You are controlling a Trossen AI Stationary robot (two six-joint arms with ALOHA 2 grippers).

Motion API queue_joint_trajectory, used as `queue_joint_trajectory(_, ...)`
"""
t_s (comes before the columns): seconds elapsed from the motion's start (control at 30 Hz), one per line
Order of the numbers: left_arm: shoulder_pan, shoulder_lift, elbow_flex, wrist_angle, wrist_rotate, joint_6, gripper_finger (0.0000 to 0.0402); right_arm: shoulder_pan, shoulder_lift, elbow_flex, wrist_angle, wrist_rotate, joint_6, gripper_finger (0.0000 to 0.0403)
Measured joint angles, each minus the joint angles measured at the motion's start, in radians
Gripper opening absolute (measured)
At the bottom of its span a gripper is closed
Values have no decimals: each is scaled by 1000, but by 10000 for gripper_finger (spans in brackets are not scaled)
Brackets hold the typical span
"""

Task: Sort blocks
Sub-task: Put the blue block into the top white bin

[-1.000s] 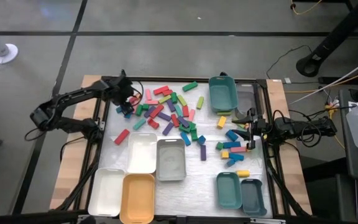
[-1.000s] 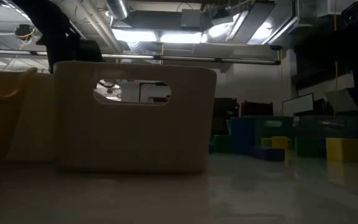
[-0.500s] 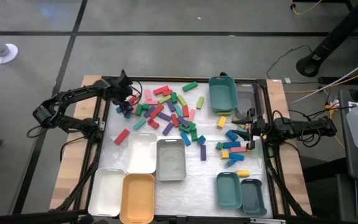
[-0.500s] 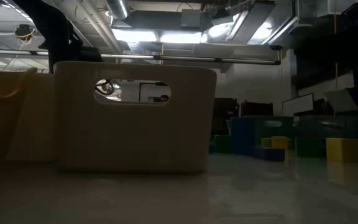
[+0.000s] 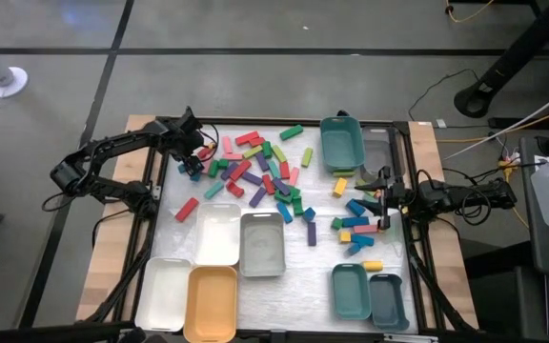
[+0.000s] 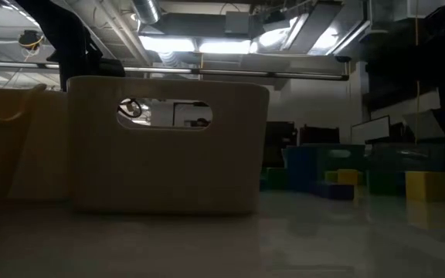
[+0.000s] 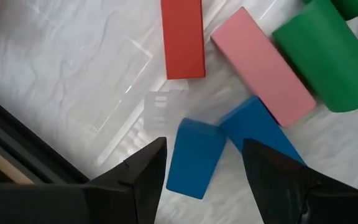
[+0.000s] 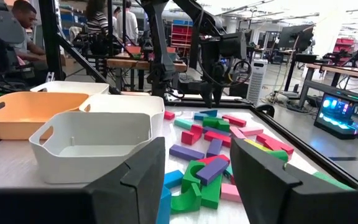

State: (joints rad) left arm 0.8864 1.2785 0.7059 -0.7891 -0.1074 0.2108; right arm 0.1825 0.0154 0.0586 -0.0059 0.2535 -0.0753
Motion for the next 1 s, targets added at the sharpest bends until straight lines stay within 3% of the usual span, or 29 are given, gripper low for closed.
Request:
queue_joint_trajectory(0.3,0,12,0,-1,0,0,198,0,0,0,0,0,0,182)
queue_joint_trajectory(0.77,0,150,5,11,-12,49,198,0,0,0,0,0,0,182)
queue_joint_trajectory(0.87,0,148,4,11,-11,50,183,0,0,0,0,0,0,182)
queue_joint_trajectory(1.0,0,147,2,13,-14,51,131,0,0,0,0,0,0,182)
